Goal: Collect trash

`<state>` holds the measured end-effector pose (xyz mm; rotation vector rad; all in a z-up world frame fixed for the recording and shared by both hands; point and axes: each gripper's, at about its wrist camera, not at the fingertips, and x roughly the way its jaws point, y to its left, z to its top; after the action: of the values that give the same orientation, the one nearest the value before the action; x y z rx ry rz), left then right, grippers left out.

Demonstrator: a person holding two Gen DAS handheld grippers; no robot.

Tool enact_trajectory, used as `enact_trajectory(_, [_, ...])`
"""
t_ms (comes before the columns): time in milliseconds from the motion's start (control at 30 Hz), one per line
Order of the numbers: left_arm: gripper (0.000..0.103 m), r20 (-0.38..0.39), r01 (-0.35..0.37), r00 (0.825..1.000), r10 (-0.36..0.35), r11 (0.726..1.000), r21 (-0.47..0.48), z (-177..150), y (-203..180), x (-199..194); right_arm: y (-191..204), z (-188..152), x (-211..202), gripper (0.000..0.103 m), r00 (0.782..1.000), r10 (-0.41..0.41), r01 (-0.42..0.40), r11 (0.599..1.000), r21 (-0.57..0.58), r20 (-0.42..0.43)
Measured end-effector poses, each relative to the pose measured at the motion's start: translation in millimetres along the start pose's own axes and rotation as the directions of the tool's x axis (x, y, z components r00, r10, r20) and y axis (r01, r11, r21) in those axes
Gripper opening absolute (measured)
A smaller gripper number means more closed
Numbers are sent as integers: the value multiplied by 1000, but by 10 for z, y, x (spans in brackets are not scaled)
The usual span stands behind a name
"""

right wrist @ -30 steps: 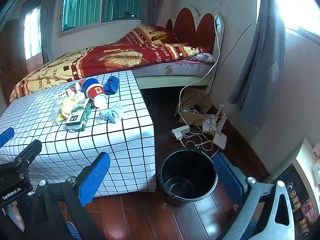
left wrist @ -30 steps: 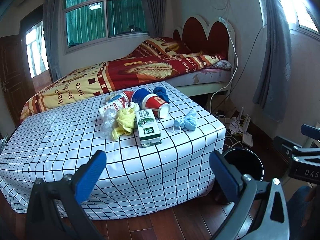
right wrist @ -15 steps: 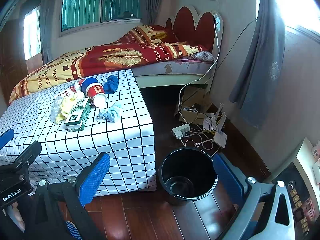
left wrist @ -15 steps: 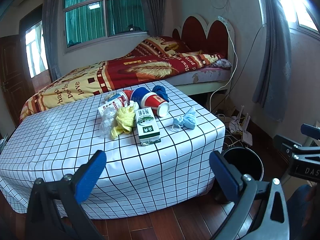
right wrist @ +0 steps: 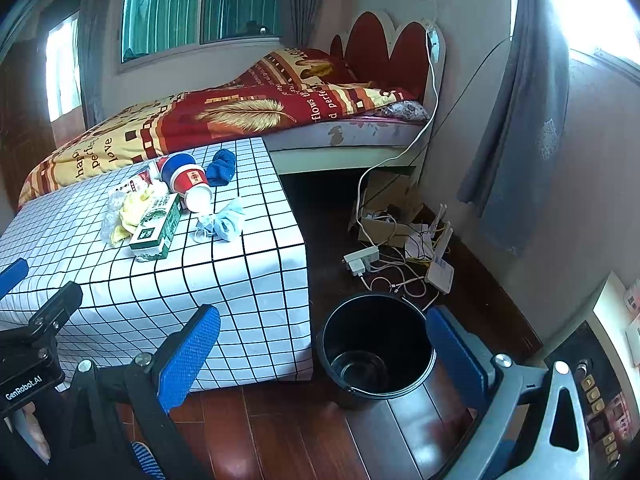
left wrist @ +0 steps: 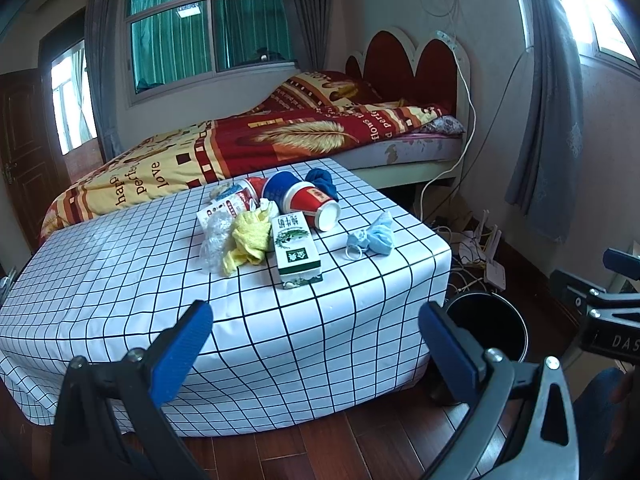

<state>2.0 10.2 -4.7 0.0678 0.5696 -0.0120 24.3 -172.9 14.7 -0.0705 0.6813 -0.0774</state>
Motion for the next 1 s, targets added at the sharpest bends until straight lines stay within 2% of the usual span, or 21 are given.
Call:
enact_trajectory(500, [103,-20,-11,1000,11,1000,-4,-16,37,88,-1,-58,30,103,1000,7,-7,1000,-3,-6])
enact_trajectory(633, [103,-21,-29,999,28,999,-18,27,128,207,24,-22,97,103,999,33,-33,999,-23,9])
enact_trajectory(800, [103,-48,6,999,-9,998,-63,32,264,460,98,36,262,103,997,64,-61,996,-69,41])
enact_trajectory(900, [97,-68,5,998,-9,998,-65,17,300,671,164,79,470,103,993,106,-101,991,-93,43])
enact_trajectory(967, [86,-83,15,996,-21,997,-82,23,338,805,220,130,652,103,989,144,-138,984,-112,42])
enact_trajectory(1000, [86,-86,18,996,-26,995,-94,37,352,876,254,169,750,103,985,167,-161,979,-125,44])
